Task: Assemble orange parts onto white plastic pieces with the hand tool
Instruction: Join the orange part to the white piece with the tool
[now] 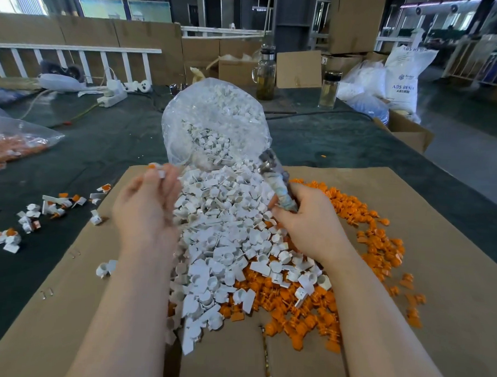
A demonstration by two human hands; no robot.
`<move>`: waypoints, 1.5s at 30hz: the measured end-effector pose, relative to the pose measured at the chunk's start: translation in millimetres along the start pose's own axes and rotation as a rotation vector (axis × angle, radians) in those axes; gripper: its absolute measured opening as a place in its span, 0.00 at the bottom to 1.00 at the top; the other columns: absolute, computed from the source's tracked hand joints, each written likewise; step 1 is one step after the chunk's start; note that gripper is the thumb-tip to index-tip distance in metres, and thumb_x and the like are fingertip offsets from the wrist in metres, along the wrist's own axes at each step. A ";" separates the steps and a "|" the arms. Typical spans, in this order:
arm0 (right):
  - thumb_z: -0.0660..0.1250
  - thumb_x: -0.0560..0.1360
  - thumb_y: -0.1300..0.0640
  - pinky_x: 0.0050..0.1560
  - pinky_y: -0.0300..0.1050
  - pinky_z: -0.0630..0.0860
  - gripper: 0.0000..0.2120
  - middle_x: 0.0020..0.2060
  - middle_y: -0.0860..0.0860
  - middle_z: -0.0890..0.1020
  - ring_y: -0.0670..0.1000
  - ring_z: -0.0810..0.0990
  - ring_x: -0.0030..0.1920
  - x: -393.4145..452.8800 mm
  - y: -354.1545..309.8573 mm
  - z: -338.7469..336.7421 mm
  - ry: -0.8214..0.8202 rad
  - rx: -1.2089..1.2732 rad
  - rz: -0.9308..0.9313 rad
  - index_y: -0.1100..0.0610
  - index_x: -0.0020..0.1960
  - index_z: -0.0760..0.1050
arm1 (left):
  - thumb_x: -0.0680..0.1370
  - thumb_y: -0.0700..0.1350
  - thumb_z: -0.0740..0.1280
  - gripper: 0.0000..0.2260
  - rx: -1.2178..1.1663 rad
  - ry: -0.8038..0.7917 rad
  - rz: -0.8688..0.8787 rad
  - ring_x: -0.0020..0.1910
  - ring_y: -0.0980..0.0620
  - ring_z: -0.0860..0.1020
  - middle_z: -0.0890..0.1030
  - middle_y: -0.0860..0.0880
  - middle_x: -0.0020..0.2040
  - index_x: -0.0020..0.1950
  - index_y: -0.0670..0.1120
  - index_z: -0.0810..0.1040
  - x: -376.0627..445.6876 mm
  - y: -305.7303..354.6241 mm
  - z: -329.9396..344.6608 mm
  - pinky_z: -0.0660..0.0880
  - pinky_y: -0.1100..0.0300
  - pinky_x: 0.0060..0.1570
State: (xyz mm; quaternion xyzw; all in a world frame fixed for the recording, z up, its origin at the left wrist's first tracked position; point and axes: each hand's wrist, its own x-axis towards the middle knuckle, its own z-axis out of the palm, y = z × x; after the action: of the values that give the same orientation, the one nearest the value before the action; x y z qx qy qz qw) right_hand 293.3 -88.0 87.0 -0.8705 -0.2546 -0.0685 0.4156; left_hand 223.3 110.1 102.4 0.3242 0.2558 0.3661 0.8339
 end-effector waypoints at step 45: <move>0.66 0.76 0.51 0.27 0.41 0.62 0.14 0.33 0.47 0.71 0.48 0.70 0.32 4.0 29.7 4.8 0.076 -0.609 0.398 0.51 0.37 0.63 | 0.76 0.50 0.72 0.03 1.561 -0.548 0.506 0.42 0.56 0.76 0.81 0.55 0.44 0.45 0.52 0.81 -6.3 -39.2 0.9 0.71 0.61 0.40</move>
State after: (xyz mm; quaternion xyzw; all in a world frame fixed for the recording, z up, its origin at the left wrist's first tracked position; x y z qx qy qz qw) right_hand 311.2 -98.4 64.7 -0.9837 -0.0324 -0.0911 0.1517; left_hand 237.6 84.4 75.7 0.9282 0.1443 0.1695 0.2982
